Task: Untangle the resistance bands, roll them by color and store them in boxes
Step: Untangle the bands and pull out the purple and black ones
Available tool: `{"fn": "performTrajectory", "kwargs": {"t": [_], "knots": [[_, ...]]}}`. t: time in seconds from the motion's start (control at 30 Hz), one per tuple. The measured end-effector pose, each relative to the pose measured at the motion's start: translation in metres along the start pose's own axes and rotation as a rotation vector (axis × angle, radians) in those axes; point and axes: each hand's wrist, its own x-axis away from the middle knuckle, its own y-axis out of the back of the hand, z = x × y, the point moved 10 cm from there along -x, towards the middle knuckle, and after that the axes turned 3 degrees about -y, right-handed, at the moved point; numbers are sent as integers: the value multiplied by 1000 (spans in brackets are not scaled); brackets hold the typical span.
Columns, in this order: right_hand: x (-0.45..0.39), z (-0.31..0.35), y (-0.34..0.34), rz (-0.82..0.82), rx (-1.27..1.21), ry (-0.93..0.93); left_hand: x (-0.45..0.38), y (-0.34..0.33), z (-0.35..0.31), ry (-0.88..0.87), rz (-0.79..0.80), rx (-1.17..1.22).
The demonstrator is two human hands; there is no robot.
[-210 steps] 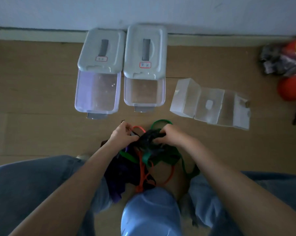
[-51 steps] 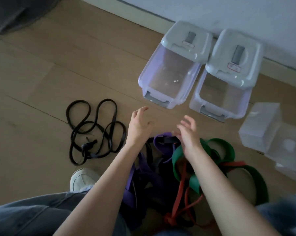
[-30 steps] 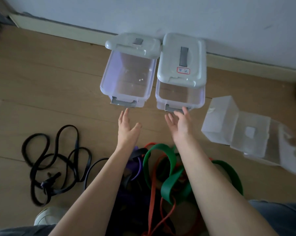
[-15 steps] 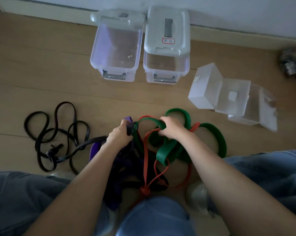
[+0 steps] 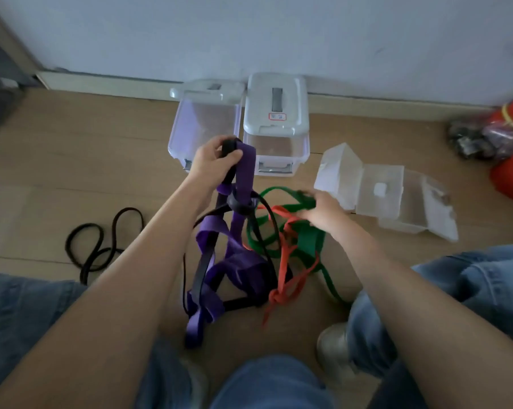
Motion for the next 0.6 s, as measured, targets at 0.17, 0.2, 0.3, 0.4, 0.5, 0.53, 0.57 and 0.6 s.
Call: {"fn": "performTrajectory", "kwargs": {"t": [0.17, 0.2, 0.3, 0.4, 0.5, 0.53, 0.57, 0.6], "knots": [[35, 44, -18, 348, -340, 76, 26, -26, -27, -18, 211, -122], [43, 65, -20, 417, -450, 139, 31, -31, -35, -33, 247, -84], [65, 106, -1, 370, -395, 296, 40, -29, -62, -79, 235, 48], [88, 125, 23, 344, -333, 376, 48, -15, -80, -92, 155, -96], [108, 137, 53, 269, -314, 406, 64, -24, -95, -102, 241, -203], [112, 139, 67, 218, -325, 414, 70, -30, -101, -107, 298, -220], [114, 142, 80, 171, -342, 421, 76, -35, -106, -106, 356, -242], [116, 144, 92, 139, -368, 422, 82, -38, -110, -95, 407, -267]]}}
